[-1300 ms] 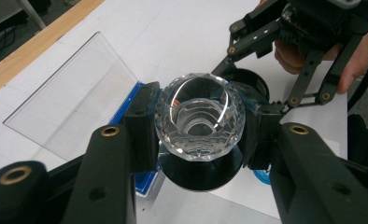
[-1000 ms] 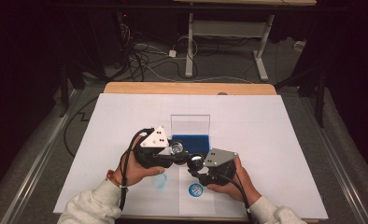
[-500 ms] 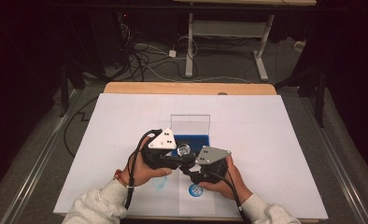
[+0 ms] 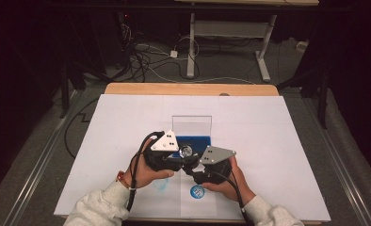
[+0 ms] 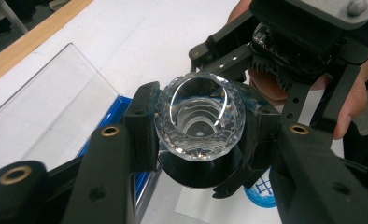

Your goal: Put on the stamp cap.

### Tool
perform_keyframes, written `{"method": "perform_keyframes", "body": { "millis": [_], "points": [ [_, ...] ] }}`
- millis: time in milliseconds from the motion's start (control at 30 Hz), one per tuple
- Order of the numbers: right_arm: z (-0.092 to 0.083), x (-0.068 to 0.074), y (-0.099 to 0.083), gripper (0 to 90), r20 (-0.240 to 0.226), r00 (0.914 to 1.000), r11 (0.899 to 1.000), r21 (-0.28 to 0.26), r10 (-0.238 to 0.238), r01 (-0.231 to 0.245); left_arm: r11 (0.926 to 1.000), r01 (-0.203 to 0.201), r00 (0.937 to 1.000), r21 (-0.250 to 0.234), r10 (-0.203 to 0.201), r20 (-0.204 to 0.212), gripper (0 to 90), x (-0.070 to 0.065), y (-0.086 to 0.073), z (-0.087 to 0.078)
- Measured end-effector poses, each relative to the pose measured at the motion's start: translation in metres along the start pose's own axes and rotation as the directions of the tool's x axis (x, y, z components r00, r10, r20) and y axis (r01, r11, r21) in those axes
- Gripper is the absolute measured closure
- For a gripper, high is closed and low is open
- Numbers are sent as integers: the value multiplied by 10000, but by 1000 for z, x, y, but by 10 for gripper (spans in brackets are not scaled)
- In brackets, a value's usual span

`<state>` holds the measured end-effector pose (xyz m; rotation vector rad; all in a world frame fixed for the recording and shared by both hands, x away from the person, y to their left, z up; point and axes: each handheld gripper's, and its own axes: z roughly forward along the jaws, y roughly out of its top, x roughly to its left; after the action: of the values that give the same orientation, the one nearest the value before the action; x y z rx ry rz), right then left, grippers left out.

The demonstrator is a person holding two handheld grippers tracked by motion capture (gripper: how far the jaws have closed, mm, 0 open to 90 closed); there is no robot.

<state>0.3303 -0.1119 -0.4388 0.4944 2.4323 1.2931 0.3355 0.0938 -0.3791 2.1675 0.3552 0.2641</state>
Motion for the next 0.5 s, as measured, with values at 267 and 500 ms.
{"method": "perform_keyframes", "body": {
  "millis": [267,500],
  "points": [
    [0,2,0,395,65,9999,9996,250,-137,135,9999,112,9997,113,-114,193,545,1,-2,2],
    [-1,4,1,396,151,9992,9987,343,-383,377,9998,191,9992,41,-192,345,544,1,-3,3]
  ]
}}
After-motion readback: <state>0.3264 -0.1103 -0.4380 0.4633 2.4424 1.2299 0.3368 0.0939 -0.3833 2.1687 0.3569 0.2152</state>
